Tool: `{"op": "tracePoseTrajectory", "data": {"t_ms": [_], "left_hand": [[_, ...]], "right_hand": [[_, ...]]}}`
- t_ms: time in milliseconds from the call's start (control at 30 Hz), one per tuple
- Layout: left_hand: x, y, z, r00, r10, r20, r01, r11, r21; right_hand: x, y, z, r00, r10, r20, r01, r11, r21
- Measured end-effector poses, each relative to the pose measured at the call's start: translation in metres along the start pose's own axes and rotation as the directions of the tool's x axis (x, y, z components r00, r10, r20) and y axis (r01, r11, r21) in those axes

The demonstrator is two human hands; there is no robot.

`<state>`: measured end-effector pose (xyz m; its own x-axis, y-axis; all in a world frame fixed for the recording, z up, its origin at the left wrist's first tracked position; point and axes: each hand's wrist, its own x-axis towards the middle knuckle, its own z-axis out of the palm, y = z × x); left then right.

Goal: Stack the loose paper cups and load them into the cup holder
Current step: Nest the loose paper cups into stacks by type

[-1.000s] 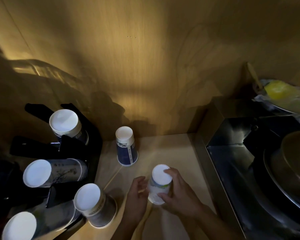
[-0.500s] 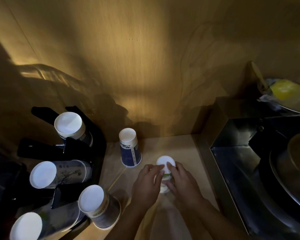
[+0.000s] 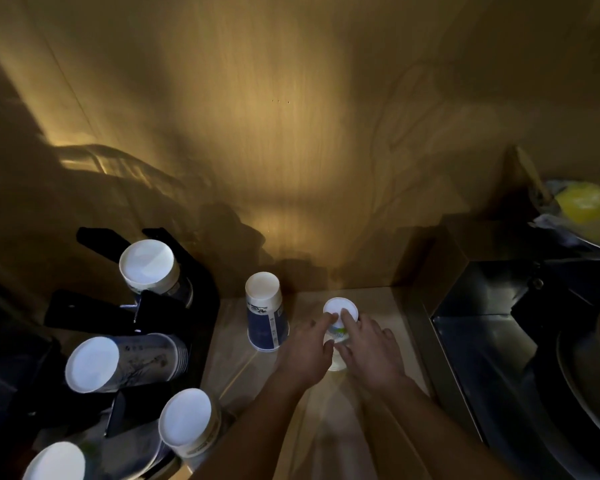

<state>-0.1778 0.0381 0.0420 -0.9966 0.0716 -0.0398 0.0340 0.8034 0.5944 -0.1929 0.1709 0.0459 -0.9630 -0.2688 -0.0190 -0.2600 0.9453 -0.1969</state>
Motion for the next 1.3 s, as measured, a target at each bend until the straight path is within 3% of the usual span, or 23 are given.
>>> {"op": "tracePoseTrajectory", "data": {"t_ms": [133,267,433,500,567,733,900,1033,1233,1300], "left_hand": [[-0.006,0.008,-0.031,0.998,0.057,-0.020,-0.057,0.998,0.022],[-0.032,0.015,-0.076,0.983,0.091,-0.162,-0.104,0.992,-0.072],[-0.081,0.005,-0.124,0.937,0.001,-0.349,-0.042,0.993,-0.110],[-0.100,-0.006,-0.135,0.930,-0.064,-0.362,0.021,0.992,-0.122],[-0.119,-0.018,-0.139,0.928,-0.131,-0.349,0.095,0.988,-0.119],[-0.156,-0.041,-0.127,0.920,-0.295,-0.258,0.250,0.949,-0.193],[-0.173,-0.055,-0.105,0.888,-0.412,-0.203,0.310,0.864,-0.397],[-0.181,-0.062,-0.092,0.864,-0.452,-0.222,0.262,0.780,-0.568],[-0.188,-0.062,-0.076,0.822,-0.476,-0.313,0.133,0.694,-0.707],[-0.185,-0.056,-0.070,0.785,-0.549,-0.287,0.140,0.609,-0.781]], "right_hand": [[-0.003,0.000,-0.008,0.999,0.021,-0.039,-0.020,1.000,0.023],[-0.008,-0.009,-0.023,0.990,0.025,-0.135,-0.014,0.996,0.084],[-0.007,-0.048,-0.043,0.961,-0.197,-0.195,0.235,0.952,0.196],[-0.008,-0.070,-0.044,0.944,-0.309,-0.120,0.331,0.869,0.368],[-0.013,-0.094,-0.039,0.918,-0.398,0.002,0.335,0.776,0.535],[-0.035,-0.139,-0.010,0.804,-0.570,0.167,0.365,0.696,0.618],[-0.054,-0.159,0.015,0.835,-0.512,0.201,0.267,0.697,0.665],[-0.061,-0.158,0.023,0.855,-0.465,0.229,0.210,0.715,0.666],[-0.070,-0.147,0.014,0.868,-0.465,0.173,0.240,0.700,0.673],[-0.070,-0.139,0.007,0.877,-0.466,0.119,0.308,0.733,0.606]]}}
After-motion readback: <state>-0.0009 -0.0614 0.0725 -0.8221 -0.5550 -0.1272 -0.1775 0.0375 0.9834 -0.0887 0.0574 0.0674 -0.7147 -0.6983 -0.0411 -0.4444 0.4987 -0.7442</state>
